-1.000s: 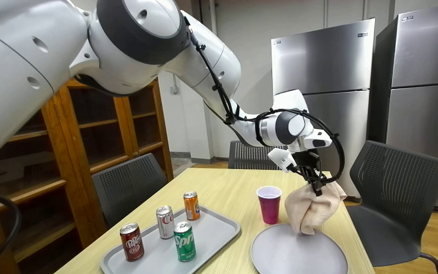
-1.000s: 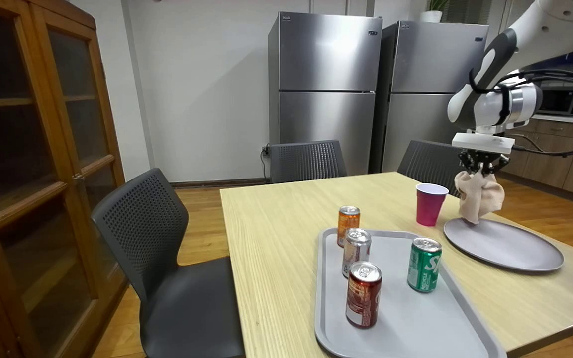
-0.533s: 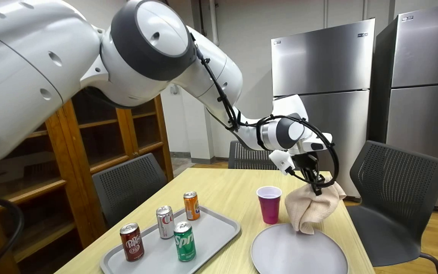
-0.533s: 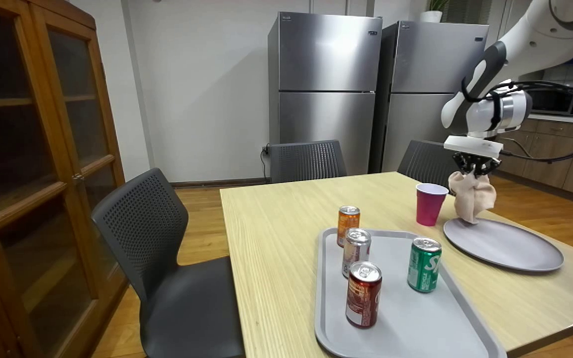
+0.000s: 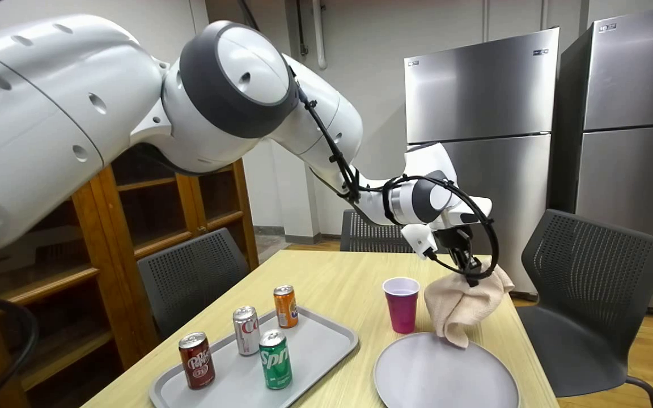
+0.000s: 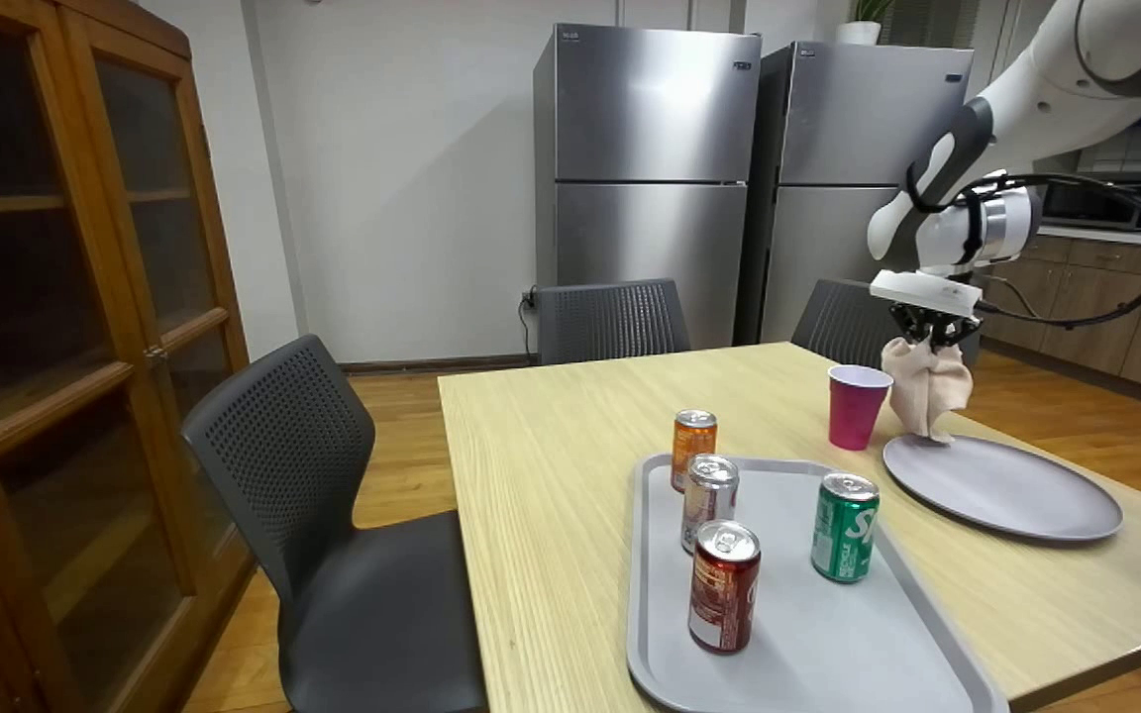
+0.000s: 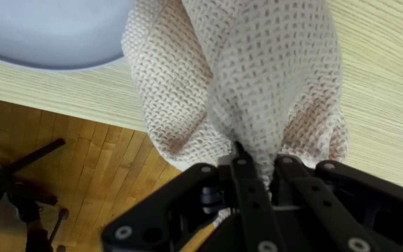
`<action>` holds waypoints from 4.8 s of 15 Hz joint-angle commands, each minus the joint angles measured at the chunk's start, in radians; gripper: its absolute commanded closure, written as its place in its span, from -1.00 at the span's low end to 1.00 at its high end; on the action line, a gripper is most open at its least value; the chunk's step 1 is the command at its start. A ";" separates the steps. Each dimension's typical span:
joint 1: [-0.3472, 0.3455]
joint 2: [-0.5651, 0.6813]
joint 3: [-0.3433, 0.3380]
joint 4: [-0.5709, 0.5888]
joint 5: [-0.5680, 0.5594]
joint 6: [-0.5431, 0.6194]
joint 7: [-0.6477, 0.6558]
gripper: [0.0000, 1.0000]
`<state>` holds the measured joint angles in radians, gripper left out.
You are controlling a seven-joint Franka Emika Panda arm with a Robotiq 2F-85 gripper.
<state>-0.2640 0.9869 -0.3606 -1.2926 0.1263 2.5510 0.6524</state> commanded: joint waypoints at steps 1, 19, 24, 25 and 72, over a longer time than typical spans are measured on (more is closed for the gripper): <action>-0.011 0.034 0.007 0.074 0.010 -0.011 0.035 0.94; -0.017 0.087 0.012 0.143 0.004 -0.029 0.064 0.94; -0.017 0.107 0.008 0.145 0.002 -0.032 0.071 0.94; -0.018 0.110 0.007 0.146 0.002 -0.033 0.072 0.94; 0.084 -0.493 0.139 -0.517 -0.029 0.052 -0.431 -1.00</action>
<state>-0.1851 0.6191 -0.2539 -1.6518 0.1165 2.5785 0.2968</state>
